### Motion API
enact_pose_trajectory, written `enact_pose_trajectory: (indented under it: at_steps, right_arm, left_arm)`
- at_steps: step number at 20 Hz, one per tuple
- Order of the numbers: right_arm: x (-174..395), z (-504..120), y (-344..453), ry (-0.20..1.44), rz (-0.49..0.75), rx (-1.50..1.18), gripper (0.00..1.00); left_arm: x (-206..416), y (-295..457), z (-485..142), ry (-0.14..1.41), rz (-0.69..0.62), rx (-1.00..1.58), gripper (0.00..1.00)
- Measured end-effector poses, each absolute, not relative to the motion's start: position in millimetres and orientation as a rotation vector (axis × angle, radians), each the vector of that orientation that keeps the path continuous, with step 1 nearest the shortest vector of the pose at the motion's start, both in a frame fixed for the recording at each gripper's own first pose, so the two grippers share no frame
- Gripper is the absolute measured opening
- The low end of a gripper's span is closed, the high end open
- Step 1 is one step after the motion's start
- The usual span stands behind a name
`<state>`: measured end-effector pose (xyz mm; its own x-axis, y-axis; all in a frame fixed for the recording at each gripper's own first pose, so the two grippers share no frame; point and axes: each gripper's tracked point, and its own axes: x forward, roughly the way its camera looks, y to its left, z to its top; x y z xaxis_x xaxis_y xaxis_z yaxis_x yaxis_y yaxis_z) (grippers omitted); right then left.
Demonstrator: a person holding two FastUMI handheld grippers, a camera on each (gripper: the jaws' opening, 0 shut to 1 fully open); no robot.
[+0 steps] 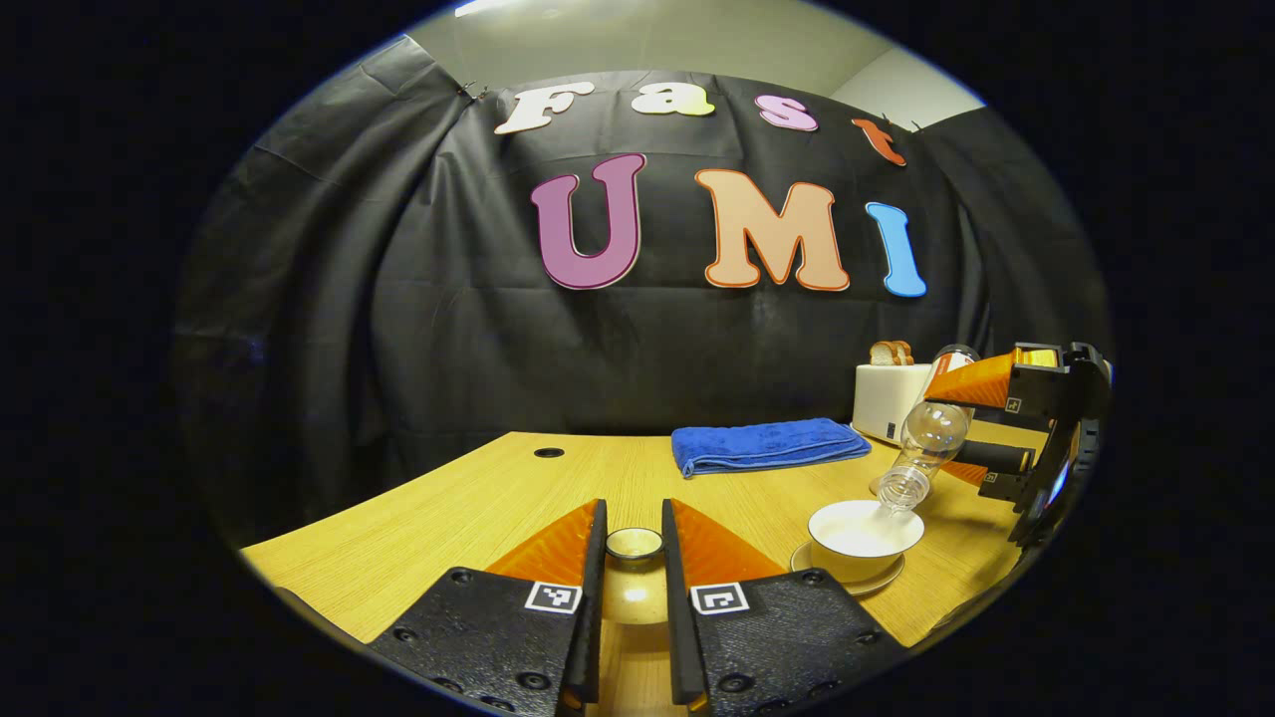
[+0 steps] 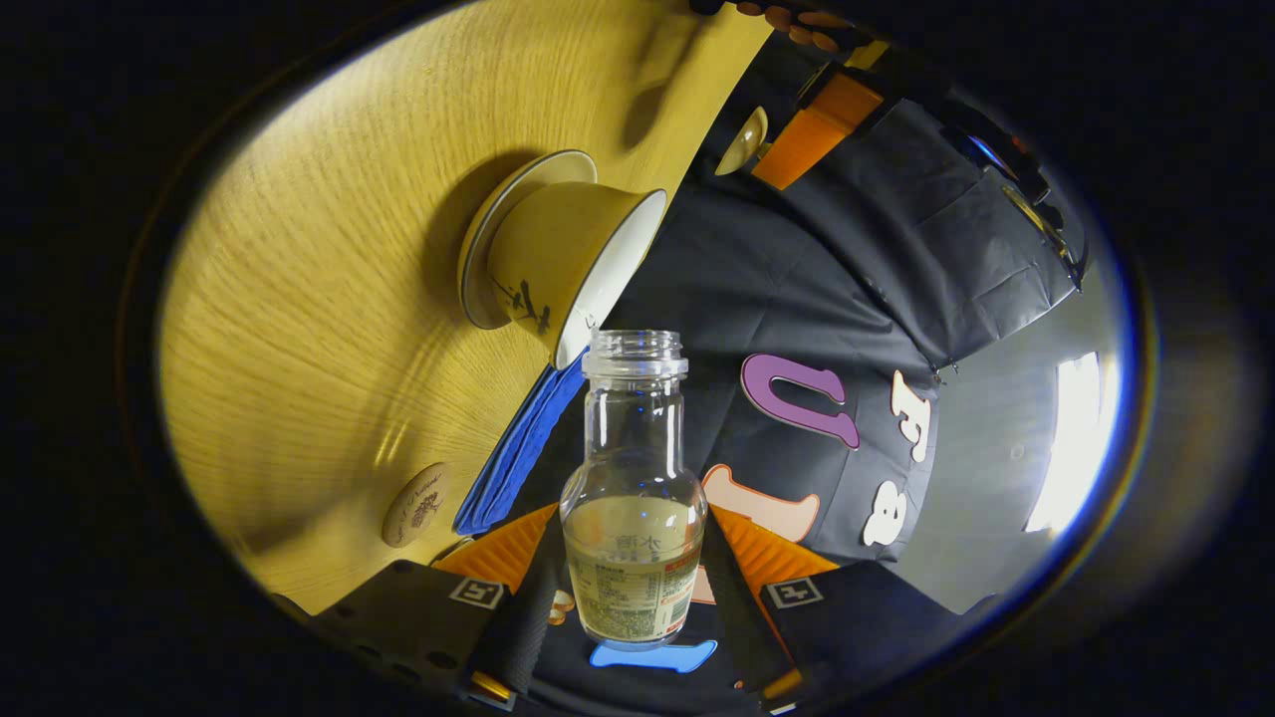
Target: Open the teacup lid with one hand, grasp the water bottle and pour water into the teacup with the other hand; after pouring, place the water bottle on the coaster and then close the teacup lid.
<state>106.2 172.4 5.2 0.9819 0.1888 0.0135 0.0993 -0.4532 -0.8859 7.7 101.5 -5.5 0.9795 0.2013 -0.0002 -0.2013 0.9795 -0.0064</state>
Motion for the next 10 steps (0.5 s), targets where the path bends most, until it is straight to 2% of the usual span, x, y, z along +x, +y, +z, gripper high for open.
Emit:
enact_pose_trajectory:
  at_steps: [4, 5, 8, 9, 10]
  right_arm:
    - [109.9, 1.6, 159.9, -0.121, 0.111, -1.898, 0.81]
    - [109.4, 1.5, 158.0, -0.102, 0.109, -1.839, 0.77]
    - [103.7, 4.6, 159.2, -0.070, 0.106, -1.667, 0.82]
    - [102.5, 2.5, 155.6, -0.050, 0.106, -1.603, 0.77]
    - [101.1, 1.6, 153.6, -0.033, 0.107, -1.548, 0.77]
  left_arm:
    - [7.4, 101.0, -5.5, 0.000, 0.203, -0.005, 0.25]
    - [6.9, 100.9, -6.2, -0.001, 0.203, -0.005, 0.25]
    - [5.7, 101.3, -7.4, -0.001, 0.203, -0.004, 0.25]
    - [6.0, 100.6, -6.4, -0.001, 0.203, -0.004, 0.25]
    - [7.3, 100.6, -6.3, -0.001, 0.203, -0.005, 0.25]
